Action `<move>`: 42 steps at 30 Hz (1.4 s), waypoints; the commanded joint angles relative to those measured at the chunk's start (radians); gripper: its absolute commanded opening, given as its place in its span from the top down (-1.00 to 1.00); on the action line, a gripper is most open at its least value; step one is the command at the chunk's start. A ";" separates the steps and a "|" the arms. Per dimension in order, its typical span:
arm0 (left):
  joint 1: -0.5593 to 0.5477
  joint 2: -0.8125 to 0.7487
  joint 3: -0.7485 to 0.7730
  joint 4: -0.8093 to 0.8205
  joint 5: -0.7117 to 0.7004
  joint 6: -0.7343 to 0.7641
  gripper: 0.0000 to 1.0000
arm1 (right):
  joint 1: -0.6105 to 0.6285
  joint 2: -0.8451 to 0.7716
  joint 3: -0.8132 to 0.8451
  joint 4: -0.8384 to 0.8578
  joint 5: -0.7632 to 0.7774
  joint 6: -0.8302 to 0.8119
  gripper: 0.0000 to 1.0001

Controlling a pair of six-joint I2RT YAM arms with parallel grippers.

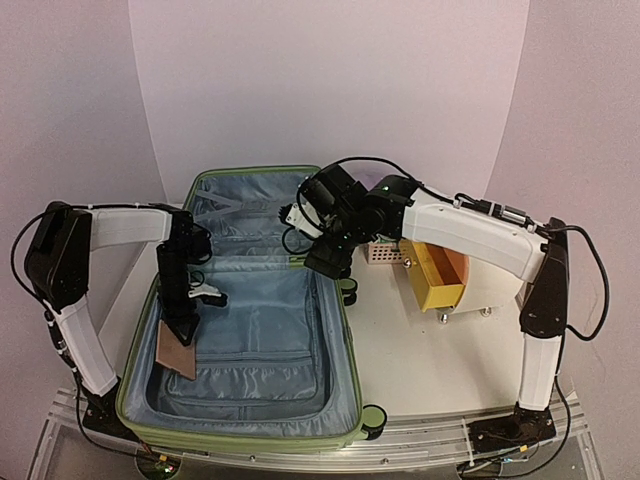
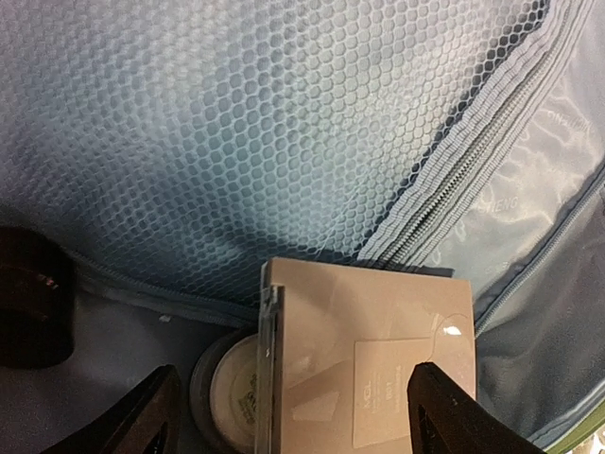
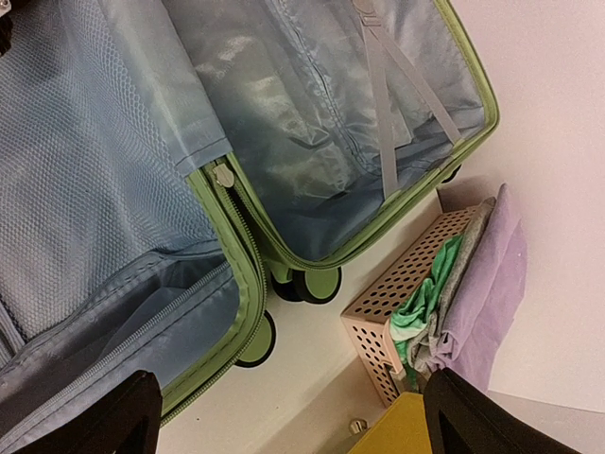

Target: Open, take out, and arrange the luggage

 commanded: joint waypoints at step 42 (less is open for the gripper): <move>-0.086 0.017 0.860 0.010 0.675 -0.054 1.00 | -0.071 -0.330 -0.304 0.671 -0.585 0.388 -0.96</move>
